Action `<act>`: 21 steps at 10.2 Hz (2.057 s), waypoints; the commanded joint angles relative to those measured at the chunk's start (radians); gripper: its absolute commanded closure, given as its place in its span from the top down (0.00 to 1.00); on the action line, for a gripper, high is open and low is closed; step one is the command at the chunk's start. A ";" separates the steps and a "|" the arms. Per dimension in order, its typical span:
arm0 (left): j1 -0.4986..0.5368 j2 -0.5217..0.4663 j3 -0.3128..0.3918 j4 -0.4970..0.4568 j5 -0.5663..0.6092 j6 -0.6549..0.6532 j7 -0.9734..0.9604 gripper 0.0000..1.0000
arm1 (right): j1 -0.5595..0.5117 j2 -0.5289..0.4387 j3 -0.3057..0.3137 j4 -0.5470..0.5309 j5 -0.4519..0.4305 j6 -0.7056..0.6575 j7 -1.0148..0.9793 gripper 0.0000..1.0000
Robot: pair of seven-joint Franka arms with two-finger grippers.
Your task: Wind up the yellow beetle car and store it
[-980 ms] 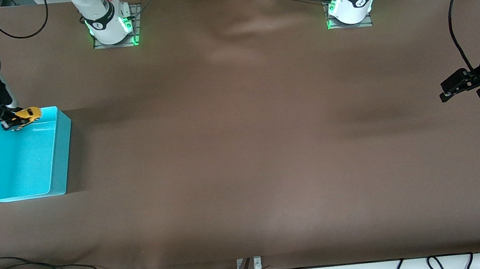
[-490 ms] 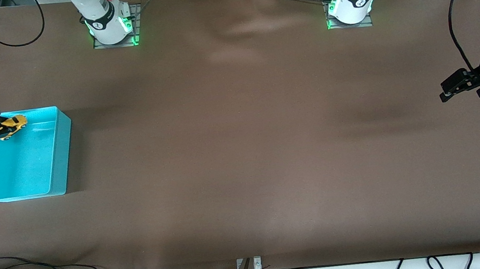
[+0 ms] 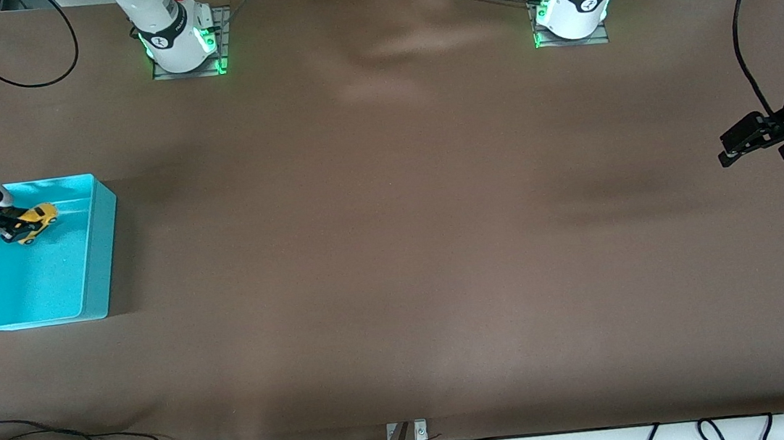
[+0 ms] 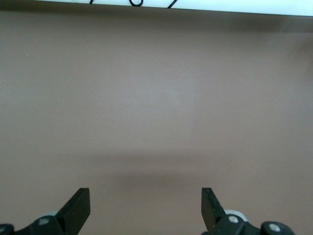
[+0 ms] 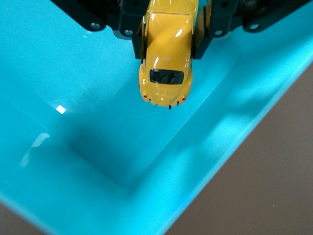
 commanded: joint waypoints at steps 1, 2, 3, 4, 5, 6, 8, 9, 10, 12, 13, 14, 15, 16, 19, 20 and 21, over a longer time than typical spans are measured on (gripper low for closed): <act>-0.006 -0.004 0.011 0.005 -0.016 -0.013 0.022 1.00 | -0.039 0.065 0.014 0.047 -0.044 0.018 -0.020 0.00; -0.006 -0.004 0.011 0.005 -0.016 -0.013 0.022 1.00 | -0.041 0.065 0.013 0.047 -0.047 0.015 -0.019 0.00; -0.006 -0.004 0.011 0.005 -0.016 -0.013 0.022 1.00 | -0.044 0.064 0.013 0.047 -0.047 0.009 -0.011 0.00; -0.006 -0.004 0.011 0.005 -0.017 -0.013 0.022 1.00 | -0.044 0.064 0.013 0.047 -0.044 0.006 -0.007 0.00; -0.006 -0.004 0.011 0.005 -0.016 -0.013 0.022 1.00 | -0.044 0.062 0.013 0.047 -0.038 0.004 -0.011 0.27; -0.006 -0.004 0.011 0.005 -0.016 -0.013 0.022 1.00 | -0.042 0.061 0.014 0.048 -0.027 -0.011 0.006 0.99; -0.006 -0.004 0.011 0.005 -0.016 -0.013 0.022 1.00 | -0.039 0.015 0.040 0.056 -0.018 -0.083 0.117 1.00; -0.004 -0.004 0.011 0.005 -0.016 -0.013 0.022 1.00 | -0.039 -0.023 0.083 0.071 -0.018 -0.144 0.188 1.00; -0.006 -0.004 0.011 0.005 -0.016 -0.013 0.022 1.00 | -0.036 -0.057 0.132 0.092 -0.018 -0.210 0.290 1.00; -0.006 -0.004 0.011 0.005 -0.017 -0.013 0.022 1.00 | -0.018 -0.147 0.204 0.091 -0.013 -0.292 0.468 1.00; -0.006 -0.004 0.011 0.005 -0.016 -0.013 0.022 1.00 | 0.025 -0.212 0.212 0.085 0.025 -0.310 0.539 1.00; -0.006 -0.004 0.011 0.005 -0.017 -0.013 0.022 1.00 | 0.060 -0.255 0.212 0.083 0.045 -0.341 0.599 1.00; -0.006 -0.004 0.011 0.005 -0.016 -0.013 0.022 1.00 | 0.097 -0.298 0.212 0.083 0.062 -0.370 0.683 1.00; -0.006 -0.004 0.011 0.005 -0.017 -0.013 0.022 1.00 | 0.138 -0.339 0.211 0.085 0.112 -0.381 0.737 1.00; -0.006 -0.004 0.011 0.005 -0.016 -0.013 0.022 1.00 | 0.262 -0.495 0.182 0.074 0.220 -0.436 1.072 1.00; -0.006 -0.004 0.011 0.005 -0.017 -0.013 0.022 1.00 | 0.383 -0.554 0.116 0.071 0.220 -0.459 1.253 1.00; -0.006 -0.004 0.011 0.005 -0.016 -0.013 0.022 1.00 | 0.481 -0.585 0.052 0.077 0.226 -0.467 1.434 1.00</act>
